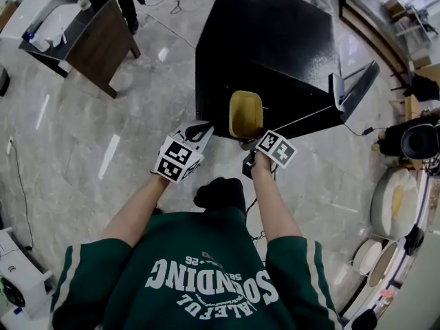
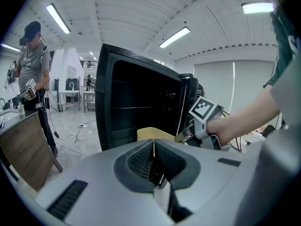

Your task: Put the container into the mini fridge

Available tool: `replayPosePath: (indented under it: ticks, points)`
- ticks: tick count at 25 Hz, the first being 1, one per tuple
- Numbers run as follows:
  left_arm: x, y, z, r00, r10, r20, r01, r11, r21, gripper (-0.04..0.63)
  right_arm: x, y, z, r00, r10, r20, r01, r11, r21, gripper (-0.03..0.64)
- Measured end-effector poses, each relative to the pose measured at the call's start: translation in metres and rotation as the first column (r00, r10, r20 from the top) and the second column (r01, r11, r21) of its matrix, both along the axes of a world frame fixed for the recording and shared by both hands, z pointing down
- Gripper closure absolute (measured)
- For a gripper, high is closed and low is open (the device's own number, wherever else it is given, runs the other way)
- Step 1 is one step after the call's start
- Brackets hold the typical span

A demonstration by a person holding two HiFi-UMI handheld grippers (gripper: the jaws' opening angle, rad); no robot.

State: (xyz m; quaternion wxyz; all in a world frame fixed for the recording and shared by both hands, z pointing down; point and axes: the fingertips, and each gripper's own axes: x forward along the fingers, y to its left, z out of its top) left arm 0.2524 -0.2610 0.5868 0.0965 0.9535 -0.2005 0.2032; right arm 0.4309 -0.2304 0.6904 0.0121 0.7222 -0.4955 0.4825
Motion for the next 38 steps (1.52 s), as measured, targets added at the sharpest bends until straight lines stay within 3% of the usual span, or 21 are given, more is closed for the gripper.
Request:
replayPosePath:
  ticks: [8, 14, 25, 38]
  points:
    - [-0.001, -0.012, 0.005, 1.000, -0.023, 0.005, 0.023, 1.000, 0.004, 0.580, 0.004, -0.017, 0.009, 0.997, 0.060, 0.055, -0.060, 0.998, -0.003, 0.568]
    - [0.004, -0.014, 0.012, 0.999, -0.035, 0.007, 0.035, 0.999, -0.005, 0.580, 0.015, -0.028, 0.015, 0.997, 0.081, 0.017, -0.080, 0.997, -0.021, 0.568]
    - [0.003, -0.025, 0.026, 0.995, -0.095, 0.017, 0.095, 0.995, -0.010, 0.580, 0.036, -0.055, 0.033, 0.996, 0.035, -0.082, -0.040, 0.997, -0.064, 0.568]
    - [0.008, -0.038, 0.039, 0.989, -0.150, 0.012, 0.150, 0.988, -0.022, 0.580, 0.046, -0.078, 0.051, 0.998, 0.017, -0.065, -0.022, 0.996, -0.084, 0.568]
